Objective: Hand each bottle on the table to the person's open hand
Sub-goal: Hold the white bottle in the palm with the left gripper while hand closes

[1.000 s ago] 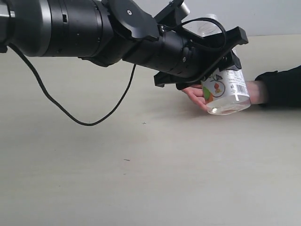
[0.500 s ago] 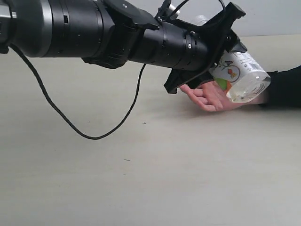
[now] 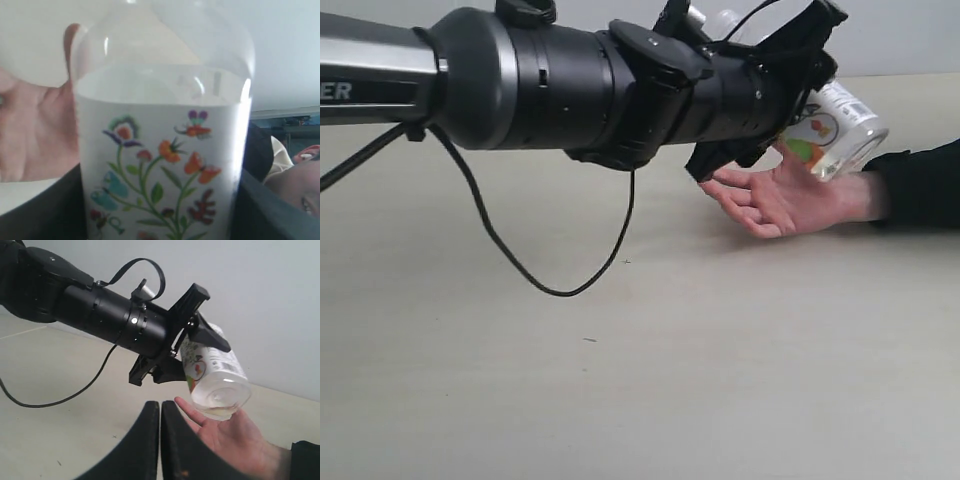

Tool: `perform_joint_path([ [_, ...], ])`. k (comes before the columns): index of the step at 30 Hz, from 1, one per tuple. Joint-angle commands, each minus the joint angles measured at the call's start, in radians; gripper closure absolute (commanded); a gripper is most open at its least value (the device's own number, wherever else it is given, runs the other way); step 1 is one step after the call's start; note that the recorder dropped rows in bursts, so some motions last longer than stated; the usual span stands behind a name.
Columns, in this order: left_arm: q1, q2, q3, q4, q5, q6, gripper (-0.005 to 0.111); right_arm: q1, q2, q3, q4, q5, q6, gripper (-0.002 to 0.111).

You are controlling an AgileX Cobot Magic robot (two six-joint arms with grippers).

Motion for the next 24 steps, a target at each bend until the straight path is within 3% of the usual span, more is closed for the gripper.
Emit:
perform_joint_path([
  [1,-0.015,0.063,-0.099,-0.017,-0.023,0.045,0.107,0.001,-0.004,0.001,0.002,-0.002,-0.001,0.106],
  [5,-0.032,0.119,-0.129,-0.049,-0.07,0.103,0.107,0.001,-0.004,0.001,0.002,-0.002,-0.001,0.106],
  [9,-0.047,0.136,-0.129,-0.301,-0.153,0.391,0.107,0.001,-0.004,0.001,0.002,-0.002,-0.001,0.106],
  [10,-0.052,0.136,-0.129,-0.301,-0.184,0.468,0.107,0.001,-0.004,0.001,0.002,-0.002,-0.001,0.106],
  [20,-0.068,0.134,-0.129,-0.301,-0.24,0.465,0.107,0.001,-0.004,0.001,0.002,-0.005,-0.001,0.106],
  [24,-0.127,0.132,-0.148,-0.301,-0.463,0.599,0.107,0.001,-0.004,0.001,0.002,-0.005,-0.001,0.106],
])
